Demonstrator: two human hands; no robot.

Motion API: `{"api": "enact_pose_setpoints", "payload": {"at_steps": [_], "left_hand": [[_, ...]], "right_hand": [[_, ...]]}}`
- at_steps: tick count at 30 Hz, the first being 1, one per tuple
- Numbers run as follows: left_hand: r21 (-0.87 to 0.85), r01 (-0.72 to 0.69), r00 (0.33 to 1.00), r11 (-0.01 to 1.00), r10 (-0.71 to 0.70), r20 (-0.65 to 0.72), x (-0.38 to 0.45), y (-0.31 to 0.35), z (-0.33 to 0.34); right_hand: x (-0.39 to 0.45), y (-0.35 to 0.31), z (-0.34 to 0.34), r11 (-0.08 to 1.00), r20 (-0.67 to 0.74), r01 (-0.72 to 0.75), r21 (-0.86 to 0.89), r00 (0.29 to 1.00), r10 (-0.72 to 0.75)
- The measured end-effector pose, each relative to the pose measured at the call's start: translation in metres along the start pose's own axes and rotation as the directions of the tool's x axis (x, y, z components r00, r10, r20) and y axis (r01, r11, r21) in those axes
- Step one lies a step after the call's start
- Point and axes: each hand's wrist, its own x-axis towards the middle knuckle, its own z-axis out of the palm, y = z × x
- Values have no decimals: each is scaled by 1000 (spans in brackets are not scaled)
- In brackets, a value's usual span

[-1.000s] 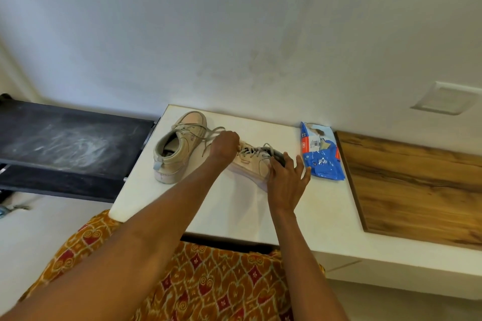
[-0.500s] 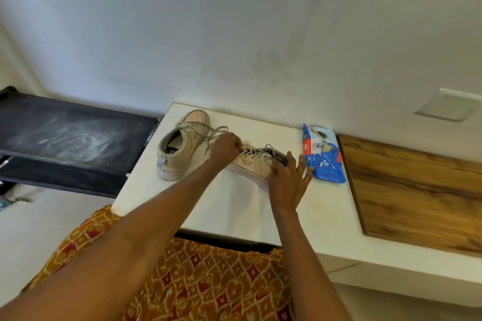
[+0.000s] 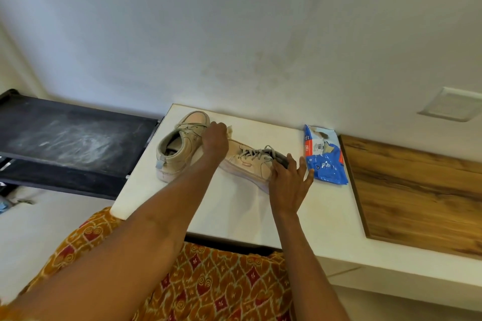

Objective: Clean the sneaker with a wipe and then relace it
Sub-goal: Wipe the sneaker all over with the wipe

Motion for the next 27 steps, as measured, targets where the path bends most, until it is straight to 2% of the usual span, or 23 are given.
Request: {"api": "enact_pose_setpoints", "payload": {"at_steps": [3, 4, 8, 11, 16, 17, 22, 27], "left_hand": [[-96, 80, 996, 992, -83, -27, -9, -9, 4], [-203, 144, 987, 968, -156, -45, -12, -13, 4], [-498, 371, 895, 784, -444, -33, -33, -19, 4], [-553, 384, 842, 740, -527, -120, -56, -10, 15], [-725, 529, 713, 442, -695, 97, -86, 2, 26], [-745, 531, 707, 403, -695, 128, -88, 3, 30], [-749, 527, 779, 402, -581, 236, -105, 23, 54], [-733, 458, 859, 504, -463, 218, -116, 22, 63]], "right_hand": [[2, -1, 0, 1000, 0, 2, -5, 1000, -2], [2, -1, 0, 1000, 0, -2, -11, 1000, 2], [0, -3, -1, 1000, 12, -27, -8, 1000, 27], [1, -3, -4, 999, 45, -30, -21, 999, 31], [-4, -5, -9, 999, 70, -37, -15, 997, 37], [-5, -5, -10, 999, 68, -33, -15, 997, 34], [-3, -3, -13, 999, 108, -38, -28, 993, 40], [-4, -5, -16, 999, 118, -4, -52, 993, 11]]}}
